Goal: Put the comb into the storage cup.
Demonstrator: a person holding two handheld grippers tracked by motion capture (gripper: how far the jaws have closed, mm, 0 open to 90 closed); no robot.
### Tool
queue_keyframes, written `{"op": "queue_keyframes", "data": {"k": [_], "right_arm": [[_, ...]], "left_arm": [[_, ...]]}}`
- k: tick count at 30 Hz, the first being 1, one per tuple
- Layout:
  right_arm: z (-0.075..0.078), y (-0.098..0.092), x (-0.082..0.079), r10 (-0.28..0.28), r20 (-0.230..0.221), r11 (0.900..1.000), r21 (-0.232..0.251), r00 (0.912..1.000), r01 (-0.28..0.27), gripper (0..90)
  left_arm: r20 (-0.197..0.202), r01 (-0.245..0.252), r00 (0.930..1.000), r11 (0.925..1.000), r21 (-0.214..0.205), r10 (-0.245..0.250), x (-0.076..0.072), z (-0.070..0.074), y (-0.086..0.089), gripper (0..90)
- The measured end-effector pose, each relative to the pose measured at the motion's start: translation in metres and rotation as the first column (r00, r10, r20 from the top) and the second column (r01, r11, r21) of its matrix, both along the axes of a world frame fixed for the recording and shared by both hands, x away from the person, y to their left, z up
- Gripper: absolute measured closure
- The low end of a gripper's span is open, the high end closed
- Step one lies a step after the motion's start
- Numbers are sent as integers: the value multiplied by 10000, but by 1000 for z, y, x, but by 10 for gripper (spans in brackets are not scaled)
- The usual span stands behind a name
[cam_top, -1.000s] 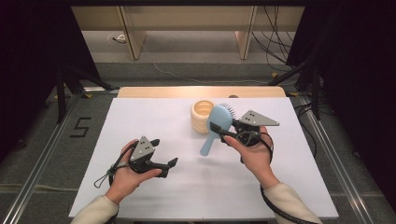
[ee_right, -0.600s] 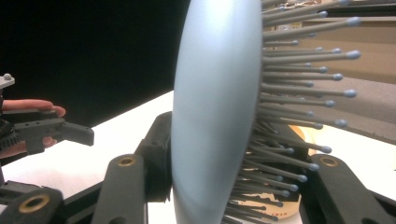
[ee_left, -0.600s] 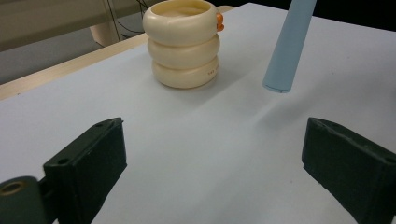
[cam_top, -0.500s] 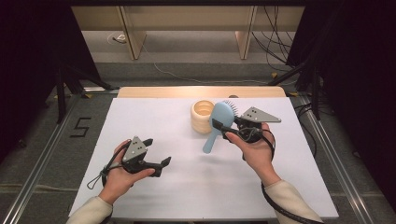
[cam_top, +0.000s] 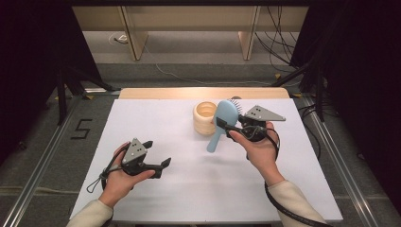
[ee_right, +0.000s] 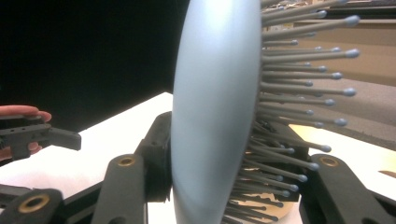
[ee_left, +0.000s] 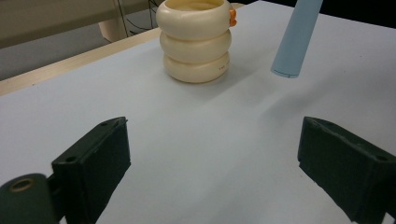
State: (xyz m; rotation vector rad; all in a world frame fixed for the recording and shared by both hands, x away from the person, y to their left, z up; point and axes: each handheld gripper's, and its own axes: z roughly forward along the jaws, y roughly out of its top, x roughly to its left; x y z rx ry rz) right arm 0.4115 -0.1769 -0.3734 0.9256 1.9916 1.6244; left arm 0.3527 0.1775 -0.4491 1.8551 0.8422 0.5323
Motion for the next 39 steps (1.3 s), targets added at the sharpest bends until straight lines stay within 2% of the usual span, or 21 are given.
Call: {"op": "queue_keyframes", "data": {"k": [9, 16, 26, 39], "right_arm": [[2, -1, 4, -36, 24, 10000, 10, 10000, 36, 518], [2, 1, 6, -45, 15, 10000, -8, 10000, 45, 518], [3, 3, 8, -98, 13, 10000, -3, 10000, 98, 517], [8, 2, 13, -204, -4, 9998, 24, 9998, 204, 518]], "left_arm": [[-42, -76, 10000, 10000, -19, 76, 1, -1, 1, 66], [-196, -184, 9996, 9998, -9, 184, 2, -1, -1, 0], [-123, -264, 9996, 9996, 141, 265, 3, -2, 0, 0], [-45, -373, 9993, 9993, 102, 373, 3, -2, 2, 0]]}}
